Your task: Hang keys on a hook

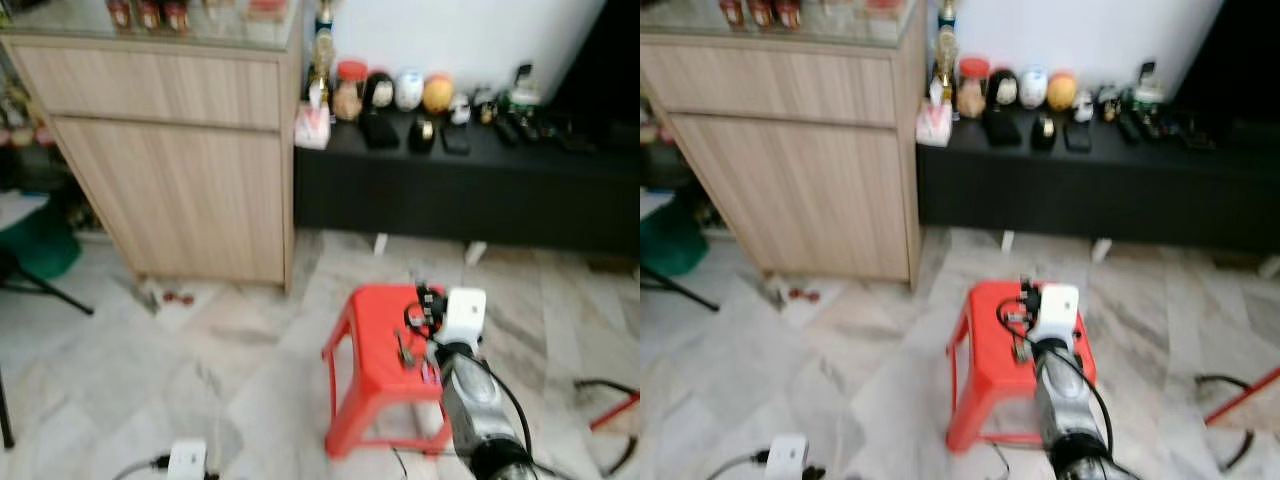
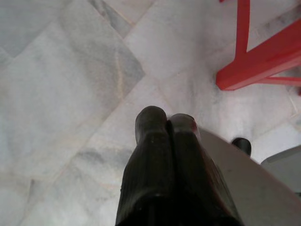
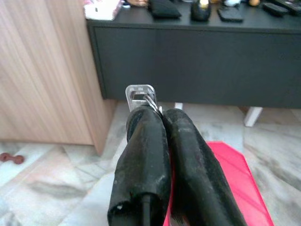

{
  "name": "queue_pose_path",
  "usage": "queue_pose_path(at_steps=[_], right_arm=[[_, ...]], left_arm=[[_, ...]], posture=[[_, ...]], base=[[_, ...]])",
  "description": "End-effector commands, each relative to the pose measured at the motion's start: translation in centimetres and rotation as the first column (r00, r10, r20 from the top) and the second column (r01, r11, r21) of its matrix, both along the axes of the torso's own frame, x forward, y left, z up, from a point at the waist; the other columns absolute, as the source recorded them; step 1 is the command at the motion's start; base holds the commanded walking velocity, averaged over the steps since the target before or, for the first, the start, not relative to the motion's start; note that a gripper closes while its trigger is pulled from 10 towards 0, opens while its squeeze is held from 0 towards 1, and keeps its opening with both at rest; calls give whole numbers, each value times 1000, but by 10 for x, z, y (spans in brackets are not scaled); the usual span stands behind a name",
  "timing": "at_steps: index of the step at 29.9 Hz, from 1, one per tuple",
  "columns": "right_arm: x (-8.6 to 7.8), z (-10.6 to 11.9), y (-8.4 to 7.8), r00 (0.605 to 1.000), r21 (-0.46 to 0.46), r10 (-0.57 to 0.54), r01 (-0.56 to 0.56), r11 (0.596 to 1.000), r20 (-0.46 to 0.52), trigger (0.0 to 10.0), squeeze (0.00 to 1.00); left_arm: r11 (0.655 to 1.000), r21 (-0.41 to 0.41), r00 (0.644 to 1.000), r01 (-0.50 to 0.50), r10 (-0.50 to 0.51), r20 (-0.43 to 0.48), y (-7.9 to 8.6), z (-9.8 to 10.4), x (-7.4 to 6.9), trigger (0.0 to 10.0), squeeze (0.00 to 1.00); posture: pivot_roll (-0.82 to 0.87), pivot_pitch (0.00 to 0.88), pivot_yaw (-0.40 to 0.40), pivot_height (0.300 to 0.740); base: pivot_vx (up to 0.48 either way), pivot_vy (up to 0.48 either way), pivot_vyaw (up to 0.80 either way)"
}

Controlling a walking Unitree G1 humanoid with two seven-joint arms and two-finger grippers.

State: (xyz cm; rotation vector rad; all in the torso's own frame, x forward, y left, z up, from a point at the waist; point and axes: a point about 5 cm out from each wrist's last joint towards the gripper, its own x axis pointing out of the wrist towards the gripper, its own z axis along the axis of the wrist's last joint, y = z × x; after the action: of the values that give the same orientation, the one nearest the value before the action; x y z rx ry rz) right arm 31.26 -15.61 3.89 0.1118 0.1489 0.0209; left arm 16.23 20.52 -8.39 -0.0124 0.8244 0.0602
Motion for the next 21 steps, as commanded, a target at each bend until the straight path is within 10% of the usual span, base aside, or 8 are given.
queue_pose_path(at_steps=[1, 15, 21], right_arm=[[1, 0, -3, 1000, 3, -12, 12, 1000, -8, 10000, 0], [4, 2, 1, 1000, 8, 1, -1, 1000, -2, 10000, 0], [2, -1, 1, 1000, 18, -10, 11, 1000, -15, 10000, 0]], left_arm=[[1000, 2, 1000, 1, -1, -31, -1, -4, -6, 10000, 0], [999, 47, 998, -2, -1, 64, 9, 9, 13, 10000, 0], [994, 102, 956, -34, 2, 294, 23, 38, 45, 10000, 0]], posture=[[141, 34, -110, 740], [143, 23, -109, 740], [148, 8, -107, 740]], base=[[0, 0, 0], [0, 0, 0], [0, 0, 0]])
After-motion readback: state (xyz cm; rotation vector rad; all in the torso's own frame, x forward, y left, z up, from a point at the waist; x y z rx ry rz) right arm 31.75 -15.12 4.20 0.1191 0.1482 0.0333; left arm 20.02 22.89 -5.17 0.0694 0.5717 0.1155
